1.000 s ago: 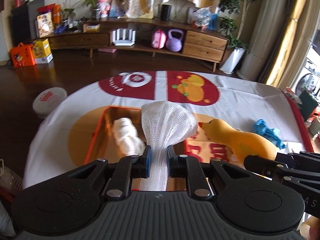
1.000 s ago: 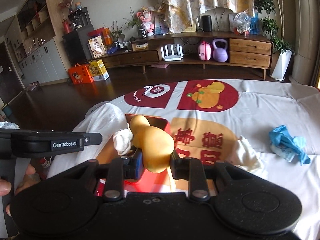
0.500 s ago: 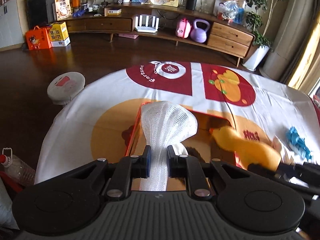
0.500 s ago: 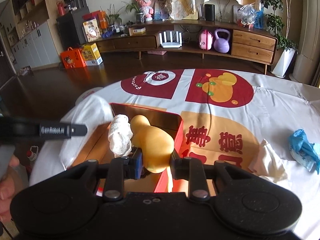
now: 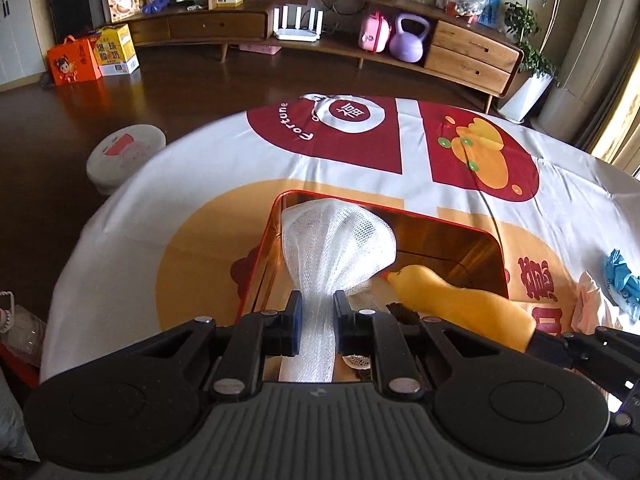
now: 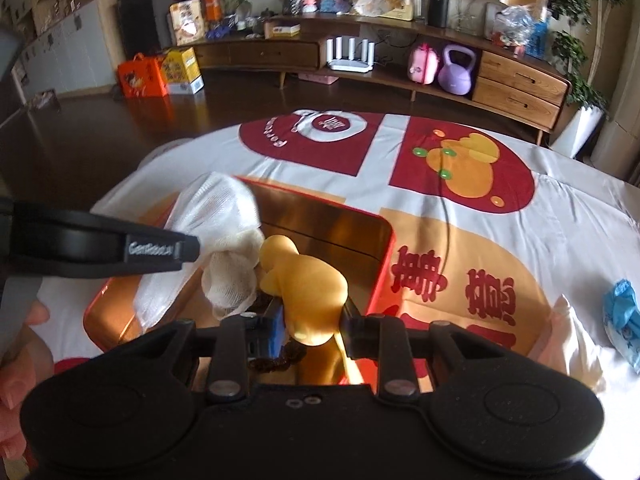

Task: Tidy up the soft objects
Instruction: 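Carry the mesh bag with the left tool while the right tool carries the duck to the tin, then lower and release the mesh bag with the left tool while the right tool releases the duck in the tin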

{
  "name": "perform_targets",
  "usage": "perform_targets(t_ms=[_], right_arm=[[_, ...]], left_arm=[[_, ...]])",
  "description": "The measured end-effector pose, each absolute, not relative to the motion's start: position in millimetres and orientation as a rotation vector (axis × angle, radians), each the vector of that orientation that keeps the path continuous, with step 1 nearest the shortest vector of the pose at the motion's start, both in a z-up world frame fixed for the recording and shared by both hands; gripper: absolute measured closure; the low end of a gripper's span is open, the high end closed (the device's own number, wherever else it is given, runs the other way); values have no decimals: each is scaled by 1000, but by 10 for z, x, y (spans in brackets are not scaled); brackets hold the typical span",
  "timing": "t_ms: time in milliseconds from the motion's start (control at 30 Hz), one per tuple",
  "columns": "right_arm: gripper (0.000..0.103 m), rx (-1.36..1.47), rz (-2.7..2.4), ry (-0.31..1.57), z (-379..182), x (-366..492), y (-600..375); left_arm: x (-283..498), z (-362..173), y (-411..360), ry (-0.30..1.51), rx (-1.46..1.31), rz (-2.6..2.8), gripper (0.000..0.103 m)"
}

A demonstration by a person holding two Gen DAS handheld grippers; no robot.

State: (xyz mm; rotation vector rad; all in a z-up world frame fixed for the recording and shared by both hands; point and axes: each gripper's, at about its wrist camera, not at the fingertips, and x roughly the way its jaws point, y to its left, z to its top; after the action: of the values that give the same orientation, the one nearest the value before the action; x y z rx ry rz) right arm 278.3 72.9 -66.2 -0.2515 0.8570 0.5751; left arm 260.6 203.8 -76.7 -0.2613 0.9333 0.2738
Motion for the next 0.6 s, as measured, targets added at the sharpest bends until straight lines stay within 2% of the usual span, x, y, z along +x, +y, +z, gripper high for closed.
perform_targets(t_ms=[267,600], right_arm=[[73,-332,630,874,-787,2716,861],[65,-367,658,883,-817,2680,856]], left_arm=[[2730,-914,2022,974,-237,265,88],[2731,-1050,2006,1013,-246,259,88]])
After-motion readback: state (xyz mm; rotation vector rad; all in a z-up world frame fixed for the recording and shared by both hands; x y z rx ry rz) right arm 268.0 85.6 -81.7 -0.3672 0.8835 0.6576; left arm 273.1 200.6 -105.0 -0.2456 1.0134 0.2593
